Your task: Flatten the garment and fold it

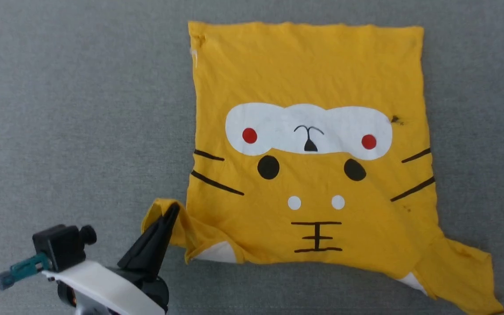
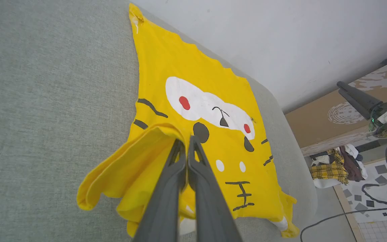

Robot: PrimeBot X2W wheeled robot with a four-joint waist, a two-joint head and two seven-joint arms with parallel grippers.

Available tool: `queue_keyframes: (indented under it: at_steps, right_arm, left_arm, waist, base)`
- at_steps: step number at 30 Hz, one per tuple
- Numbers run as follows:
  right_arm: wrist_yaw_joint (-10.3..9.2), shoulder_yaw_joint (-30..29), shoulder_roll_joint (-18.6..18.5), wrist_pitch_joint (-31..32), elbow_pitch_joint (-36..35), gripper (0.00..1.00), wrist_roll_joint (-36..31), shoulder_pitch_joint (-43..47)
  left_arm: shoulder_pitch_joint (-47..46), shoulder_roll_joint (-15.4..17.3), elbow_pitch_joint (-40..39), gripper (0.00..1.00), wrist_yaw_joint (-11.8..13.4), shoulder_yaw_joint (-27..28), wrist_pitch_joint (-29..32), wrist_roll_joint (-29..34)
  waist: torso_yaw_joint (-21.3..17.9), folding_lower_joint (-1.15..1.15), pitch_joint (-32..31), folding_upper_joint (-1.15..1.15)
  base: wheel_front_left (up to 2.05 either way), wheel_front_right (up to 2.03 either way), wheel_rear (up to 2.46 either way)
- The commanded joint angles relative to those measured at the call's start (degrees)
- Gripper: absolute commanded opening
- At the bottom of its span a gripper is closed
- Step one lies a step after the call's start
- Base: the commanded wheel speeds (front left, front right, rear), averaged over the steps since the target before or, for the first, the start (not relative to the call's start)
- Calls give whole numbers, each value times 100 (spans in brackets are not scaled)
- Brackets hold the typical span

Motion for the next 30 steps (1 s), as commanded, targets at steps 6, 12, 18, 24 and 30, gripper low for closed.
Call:
queue_keyframes:
  at_steps: [6,12,18,24,30]
  right_arm:
    - [-5,201,-45,615,717,100,-395,-1336]
    - [-5,135,-35,1104,1370,100,-677,-2024]
    - [-5,-17,75,1402,1775,100,-933,-2398]
    - [-5,-180,132,1470,1980,100,-1168,-2640]
    - [-5,-313,154,1474,2071,100,-1323,-2792]
  left_arm:
    - [-405,44,-156,0,-106,-178,27,107]
    - [-647,62,-142,0,-175,-309,10,149]
    - [-796,60,-69,0,-237,-459,-20,155]
    - [-858,72,-61,0,-266,-548,-41,167]
    - [-885,57,-48,0,-274,-586,-75,160]
  waist:
    - [251,-2,995,0]
    - [436,-2,1369,0]
    - [614,-2,1575,0]
    - [768,-2,1757,0]
    - [863,-2,1927,0]
  base:
    - [0,0,0]
    - [0,0,0]
    - [0,0,0]
    - [0,0,0]
    - [0,0,0]
